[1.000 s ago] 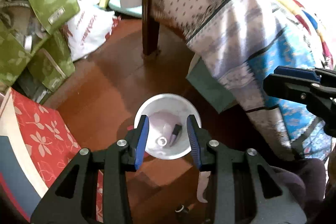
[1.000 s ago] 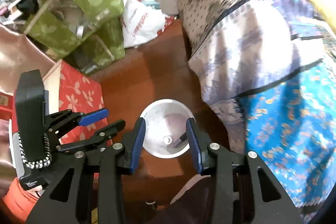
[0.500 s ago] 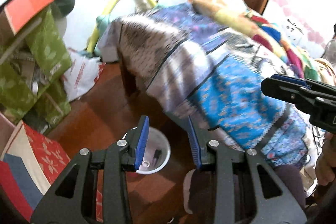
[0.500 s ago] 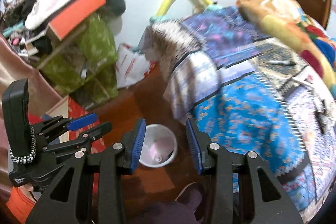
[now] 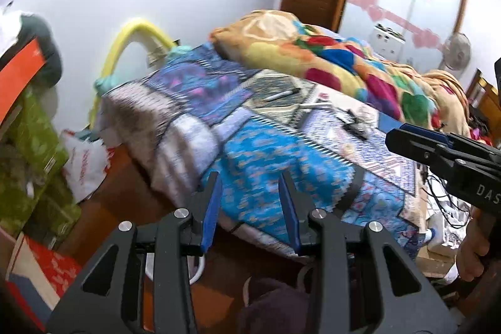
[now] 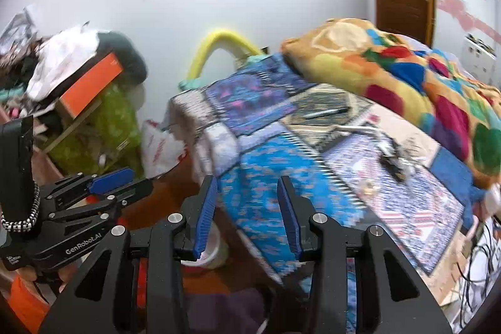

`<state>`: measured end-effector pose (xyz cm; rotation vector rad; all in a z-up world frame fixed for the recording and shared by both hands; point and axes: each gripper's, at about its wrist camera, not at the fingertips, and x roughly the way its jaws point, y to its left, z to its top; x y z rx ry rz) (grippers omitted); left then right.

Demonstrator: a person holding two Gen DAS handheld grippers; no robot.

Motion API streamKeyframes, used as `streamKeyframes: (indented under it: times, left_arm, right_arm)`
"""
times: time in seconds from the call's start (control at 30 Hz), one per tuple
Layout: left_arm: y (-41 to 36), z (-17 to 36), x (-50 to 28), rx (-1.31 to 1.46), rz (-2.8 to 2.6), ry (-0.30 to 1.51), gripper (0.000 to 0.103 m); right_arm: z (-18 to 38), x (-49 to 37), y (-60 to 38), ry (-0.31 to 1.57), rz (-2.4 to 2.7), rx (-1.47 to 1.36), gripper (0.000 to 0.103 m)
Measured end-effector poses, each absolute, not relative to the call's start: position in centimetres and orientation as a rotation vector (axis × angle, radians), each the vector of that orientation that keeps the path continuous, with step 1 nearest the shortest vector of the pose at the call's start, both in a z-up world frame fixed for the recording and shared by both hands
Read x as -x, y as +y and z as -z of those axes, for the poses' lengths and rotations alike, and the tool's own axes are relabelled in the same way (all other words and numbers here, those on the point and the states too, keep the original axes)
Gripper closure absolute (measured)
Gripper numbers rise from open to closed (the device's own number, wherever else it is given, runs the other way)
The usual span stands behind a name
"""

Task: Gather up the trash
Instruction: 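Move both open tools back over the bed items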

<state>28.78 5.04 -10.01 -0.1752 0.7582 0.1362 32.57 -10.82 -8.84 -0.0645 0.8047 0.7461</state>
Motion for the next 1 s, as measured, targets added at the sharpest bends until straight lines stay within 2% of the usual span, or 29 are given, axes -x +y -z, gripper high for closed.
streamKeyframes:
  times: [0.43,1.0]
  left_arm:
    - [-3.9,12.6,-37.7,0.137,0.049,0.821,0.066]
    - [-9.8,21.7,-48.4,0.039,0.169,1.002,0.066]
  right_arm:
    - [11.3,-38.0,-21.7,0.838,-0.536,-0.018,0.066]
    - [20.0,-46.8,-26.5,0.995,-0.435,-0.064,0.066]
